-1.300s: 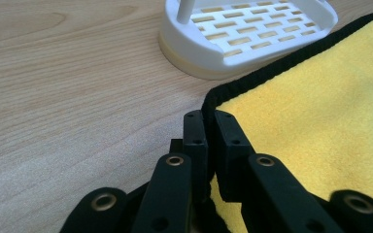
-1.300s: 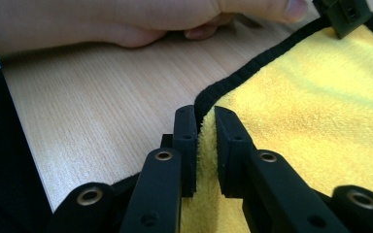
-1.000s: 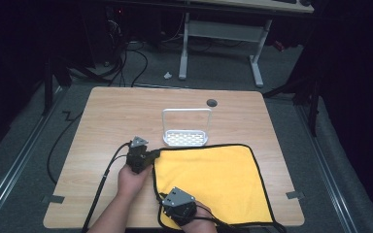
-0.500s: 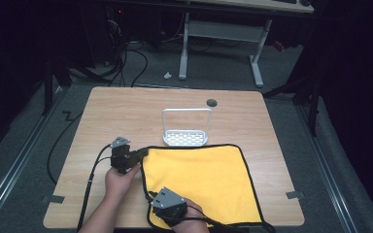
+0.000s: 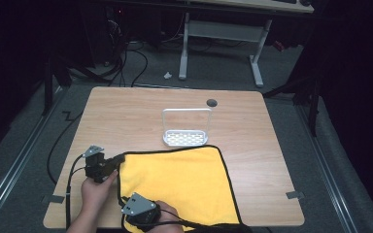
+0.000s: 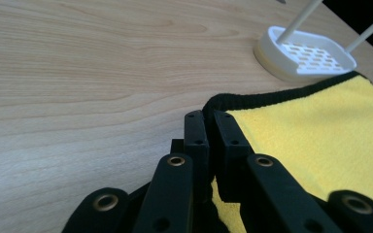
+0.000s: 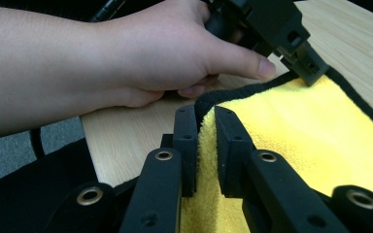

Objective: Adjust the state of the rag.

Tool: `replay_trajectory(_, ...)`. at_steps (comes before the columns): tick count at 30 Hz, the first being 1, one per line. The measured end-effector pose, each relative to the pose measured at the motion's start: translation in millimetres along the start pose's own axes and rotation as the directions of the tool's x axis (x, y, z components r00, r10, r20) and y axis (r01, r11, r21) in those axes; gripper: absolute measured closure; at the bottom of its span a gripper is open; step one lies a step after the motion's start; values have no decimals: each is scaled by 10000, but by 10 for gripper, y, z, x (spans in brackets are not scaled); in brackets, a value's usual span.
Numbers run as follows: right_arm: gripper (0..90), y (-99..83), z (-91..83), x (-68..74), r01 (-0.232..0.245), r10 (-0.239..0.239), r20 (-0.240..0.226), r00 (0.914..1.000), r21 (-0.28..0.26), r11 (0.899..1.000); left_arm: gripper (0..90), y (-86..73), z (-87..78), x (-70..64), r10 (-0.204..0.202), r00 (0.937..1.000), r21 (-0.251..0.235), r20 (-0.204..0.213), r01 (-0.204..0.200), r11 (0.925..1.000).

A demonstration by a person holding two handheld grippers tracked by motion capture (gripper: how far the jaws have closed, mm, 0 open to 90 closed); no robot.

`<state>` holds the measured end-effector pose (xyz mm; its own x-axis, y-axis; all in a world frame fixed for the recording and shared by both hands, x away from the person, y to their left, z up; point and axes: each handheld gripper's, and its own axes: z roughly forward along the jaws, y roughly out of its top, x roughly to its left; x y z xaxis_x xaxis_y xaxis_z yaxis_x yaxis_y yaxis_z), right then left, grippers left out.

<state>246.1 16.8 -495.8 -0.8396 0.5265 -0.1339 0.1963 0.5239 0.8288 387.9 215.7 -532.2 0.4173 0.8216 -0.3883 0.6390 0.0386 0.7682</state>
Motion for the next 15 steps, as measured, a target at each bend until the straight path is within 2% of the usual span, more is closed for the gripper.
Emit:
replay_trajectory(3,813,13,22,17,-36,36,-28,10000,-67,10000,849,7,9,-12,152,9999,3,-24,-152,9999)
replay_trajectory(9,813,18,1,-8,-103,103,-39,9999,-108,9999,849,20,-6,-30,80,10000,-180,11,-80,9998)
replay_trajectory(15,813,72,-126,-70,-44,49,127,9999,-364,9993,850,148,-73,-136,251,9996,-440,-144,-257,9987)
